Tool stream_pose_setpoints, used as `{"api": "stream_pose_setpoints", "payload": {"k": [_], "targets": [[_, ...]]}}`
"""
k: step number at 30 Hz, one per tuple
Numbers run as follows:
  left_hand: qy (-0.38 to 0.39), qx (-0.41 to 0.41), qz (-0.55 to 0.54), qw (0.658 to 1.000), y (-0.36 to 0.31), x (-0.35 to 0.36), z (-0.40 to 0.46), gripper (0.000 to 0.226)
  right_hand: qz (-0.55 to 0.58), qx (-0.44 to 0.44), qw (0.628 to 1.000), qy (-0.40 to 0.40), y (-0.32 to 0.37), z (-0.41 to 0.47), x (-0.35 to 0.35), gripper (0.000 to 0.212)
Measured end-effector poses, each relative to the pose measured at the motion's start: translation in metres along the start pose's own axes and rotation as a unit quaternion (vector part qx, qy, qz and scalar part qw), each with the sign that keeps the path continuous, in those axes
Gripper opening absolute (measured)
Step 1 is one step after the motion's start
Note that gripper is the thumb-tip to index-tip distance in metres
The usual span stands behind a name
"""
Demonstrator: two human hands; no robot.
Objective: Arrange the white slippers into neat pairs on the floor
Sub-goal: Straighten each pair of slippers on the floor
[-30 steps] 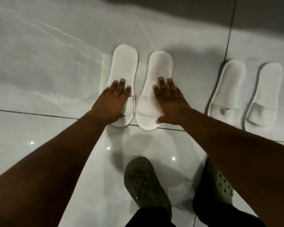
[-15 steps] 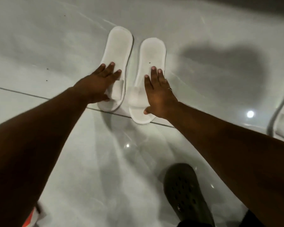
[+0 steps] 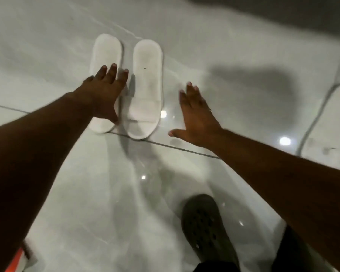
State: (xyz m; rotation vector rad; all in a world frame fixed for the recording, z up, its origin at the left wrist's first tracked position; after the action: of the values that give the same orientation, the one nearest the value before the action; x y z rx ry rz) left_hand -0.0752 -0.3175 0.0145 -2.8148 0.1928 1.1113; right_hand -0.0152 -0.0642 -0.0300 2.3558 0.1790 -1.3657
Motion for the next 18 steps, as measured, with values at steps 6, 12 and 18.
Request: {"api": "stream_pose_setpoints", "payload": {"k": [6, 12, 18], "targets": [[-0.061, 0.200, -0.009, 0.978, -0.225, 0.003, 0.004, 0.128, -0.038, 0.212, 0.975, 0.047, -0.197, -0.175, -0.023, 0.116], [-0.015, 0.304, -0.041, 0.952, -0.441, 0.045, 0.021, 0.119, -0.053, 0.287, 0.949, 0.119, -0.334, -0.287, -0.021, 0.114], [-0.011, 0.307, 0.012, 0.951, -0.509, 0.075, 0.052, 0.127, 0.055, 0.301, 0.945, 0.114, -0.385, -0.294, 0.021, 0.115]]}}
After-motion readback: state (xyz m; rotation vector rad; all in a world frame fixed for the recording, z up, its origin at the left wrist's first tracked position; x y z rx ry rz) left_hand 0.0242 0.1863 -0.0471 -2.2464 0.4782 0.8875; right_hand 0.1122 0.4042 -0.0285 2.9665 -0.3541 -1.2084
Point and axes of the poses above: each hand's wrist, its own z-axis towards the middle knuckle, its own x-axis out of the palm, y = z × x, the point moved 2 cm from there along z, towards the middle knuckle, and after that the axes turned 12 degrees about -z, right-handed, at the moved point
